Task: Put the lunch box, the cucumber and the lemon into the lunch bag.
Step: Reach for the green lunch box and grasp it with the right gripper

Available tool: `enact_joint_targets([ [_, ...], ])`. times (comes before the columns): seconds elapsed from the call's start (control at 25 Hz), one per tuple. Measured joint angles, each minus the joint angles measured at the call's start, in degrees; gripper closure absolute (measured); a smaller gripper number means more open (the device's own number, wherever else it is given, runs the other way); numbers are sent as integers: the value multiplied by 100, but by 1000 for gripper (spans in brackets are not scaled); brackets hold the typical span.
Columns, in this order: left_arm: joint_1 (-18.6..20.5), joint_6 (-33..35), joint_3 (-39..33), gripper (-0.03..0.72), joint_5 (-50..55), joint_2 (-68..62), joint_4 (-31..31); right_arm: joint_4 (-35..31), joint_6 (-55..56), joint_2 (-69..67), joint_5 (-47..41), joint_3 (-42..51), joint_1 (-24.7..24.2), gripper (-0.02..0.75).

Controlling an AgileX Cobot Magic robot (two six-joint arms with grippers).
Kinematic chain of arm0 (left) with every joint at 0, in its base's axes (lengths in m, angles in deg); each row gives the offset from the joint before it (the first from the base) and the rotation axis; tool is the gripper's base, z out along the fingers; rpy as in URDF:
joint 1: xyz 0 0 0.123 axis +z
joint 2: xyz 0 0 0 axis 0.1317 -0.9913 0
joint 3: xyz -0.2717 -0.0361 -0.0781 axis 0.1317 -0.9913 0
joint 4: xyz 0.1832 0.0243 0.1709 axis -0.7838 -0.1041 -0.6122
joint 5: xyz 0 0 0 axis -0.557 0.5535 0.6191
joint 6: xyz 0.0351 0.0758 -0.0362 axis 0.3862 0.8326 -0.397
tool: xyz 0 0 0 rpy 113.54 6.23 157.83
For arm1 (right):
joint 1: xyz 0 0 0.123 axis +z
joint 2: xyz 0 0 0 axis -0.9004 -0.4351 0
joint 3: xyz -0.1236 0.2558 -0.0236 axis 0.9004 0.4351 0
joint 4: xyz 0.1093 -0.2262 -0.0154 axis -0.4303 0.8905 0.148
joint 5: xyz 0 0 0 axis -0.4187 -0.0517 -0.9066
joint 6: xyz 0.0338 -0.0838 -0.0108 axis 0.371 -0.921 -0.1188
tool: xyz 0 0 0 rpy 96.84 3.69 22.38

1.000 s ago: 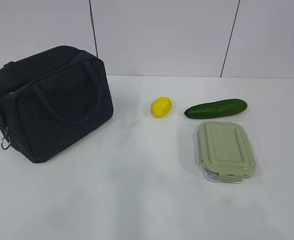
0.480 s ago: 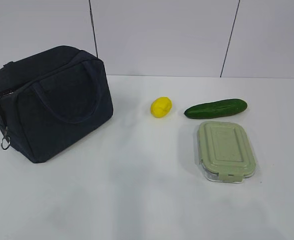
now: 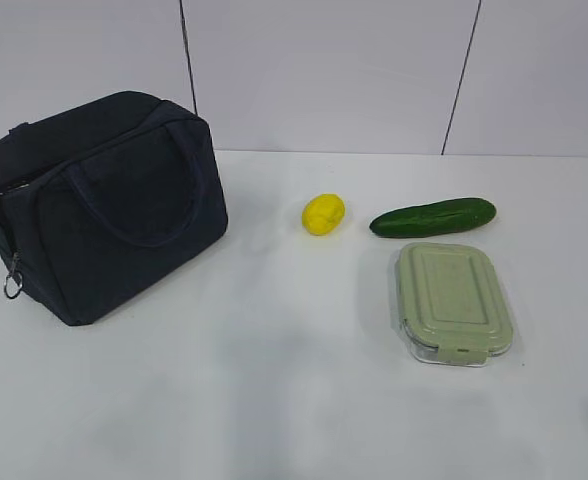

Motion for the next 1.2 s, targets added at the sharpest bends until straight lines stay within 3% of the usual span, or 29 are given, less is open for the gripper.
enact_joint_targets([
  [0.36,0,0,0,349,0,0,0,-205,-221,-1593,-96,-1132,98,345],
  [0.76,0,0,0,349,0,0,0,-251,-186,-1906,-99,-1273,947,346],
  [0.92,-75,0,0,349,0,0,0,-513,-159,-2308,-335,-1833,1071,345],
  [1.08,-108,0,0,349,0,0,0,-138,-117,-2784,-372,-2704,1083,338],
  [1.2,-108,0,0,349,0,0,0,760,132,-3257,-380,-3385,1083,337],
])
